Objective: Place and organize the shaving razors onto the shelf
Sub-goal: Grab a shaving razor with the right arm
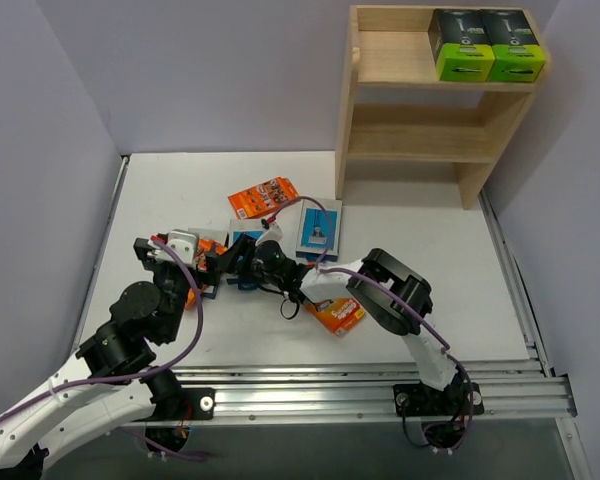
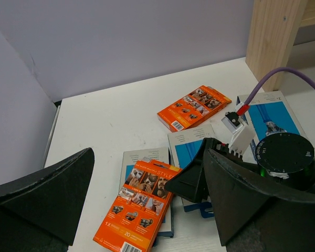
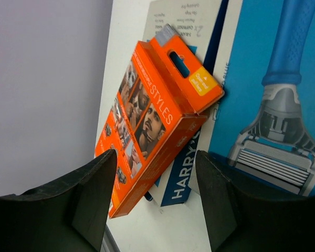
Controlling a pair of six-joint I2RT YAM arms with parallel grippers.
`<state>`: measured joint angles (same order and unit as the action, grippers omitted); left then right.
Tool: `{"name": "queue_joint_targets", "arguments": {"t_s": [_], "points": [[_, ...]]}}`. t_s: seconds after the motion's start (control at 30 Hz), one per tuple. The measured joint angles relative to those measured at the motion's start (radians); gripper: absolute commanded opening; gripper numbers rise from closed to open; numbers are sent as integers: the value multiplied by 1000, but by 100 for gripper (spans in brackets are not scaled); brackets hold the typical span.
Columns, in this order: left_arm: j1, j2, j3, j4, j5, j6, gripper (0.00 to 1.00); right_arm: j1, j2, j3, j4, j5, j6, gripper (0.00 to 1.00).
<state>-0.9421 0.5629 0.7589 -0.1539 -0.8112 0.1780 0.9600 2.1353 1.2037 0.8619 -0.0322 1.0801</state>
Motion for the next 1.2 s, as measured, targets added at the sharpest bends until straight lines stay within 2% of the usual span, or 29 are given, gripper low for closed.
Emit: {"name": "queue_joint_targets", "arguments": {"t_s": [0.97, 1.2], "points": [[-27, -26, 0, 0, 0, 10, 94, 37, 123, 140, -43, -24, 114, 54], [-35, -26, 0, 0, 0, 11, 94, 39, 139, 189, -111, -20, 124, 54]]}}
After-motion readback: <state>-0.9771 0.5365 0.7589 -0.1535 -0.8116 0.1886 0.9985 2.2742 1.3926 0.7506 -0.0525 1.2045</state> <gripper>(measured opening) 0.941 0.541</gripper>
